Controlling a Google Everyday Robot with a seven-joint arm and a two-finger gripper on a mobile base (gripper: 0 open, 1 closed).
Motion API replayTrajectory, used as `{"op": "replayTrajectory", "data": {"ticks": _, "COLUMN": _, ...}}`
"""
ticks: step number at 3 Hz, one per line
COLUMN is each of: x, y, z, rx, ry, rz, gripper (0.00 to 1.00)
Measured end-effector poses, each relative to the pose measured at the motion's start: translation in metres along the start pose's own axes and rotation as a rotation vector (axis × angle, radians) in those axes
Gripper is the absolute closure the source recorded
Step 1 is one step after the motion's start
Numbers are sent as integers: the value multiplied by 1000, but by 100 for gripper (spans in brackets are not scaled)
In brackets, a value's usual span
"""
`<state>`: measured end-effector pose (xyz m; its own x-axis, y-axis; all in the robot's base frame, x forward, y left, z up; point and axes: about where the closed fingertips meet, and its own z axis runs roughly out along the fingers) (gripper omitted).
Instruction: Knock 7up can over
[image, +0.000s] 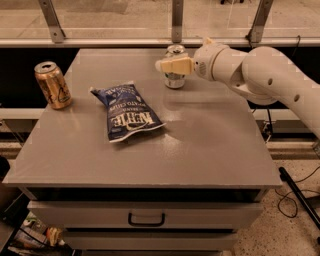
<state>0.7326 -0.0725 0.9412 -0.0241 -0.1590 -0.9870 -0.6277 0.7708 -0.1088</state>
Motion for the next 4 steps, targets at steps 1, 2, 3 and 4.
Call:
{"op": "replayTrajectory", "data": {"ticks": 1, "x": 16, "y": 4, "z": 8, "rx": -1, "ry": -3, "rz": 17, "gripper": 0}}
{"op": "replayTrajectory", "data": {"ticks": 2, "x": 29, "y": 8, "z": 14, "rx": -1, "ry": -8, "rz": 41, "gripper": 0}}
{"op": "replayTrajectory", "data": {"ticks": 3, "x": 41, "y": 12, "z": 23, "rx": -1, "ry": -39, "rz": 78, "gripper": 11}}
{"op": "replayTrajectory", "data": {"ticks": 4, "x": 40, "y": 16, "z": 26, "rx": -9, "ry": -43, "rz": 81, "gripper": 27}}
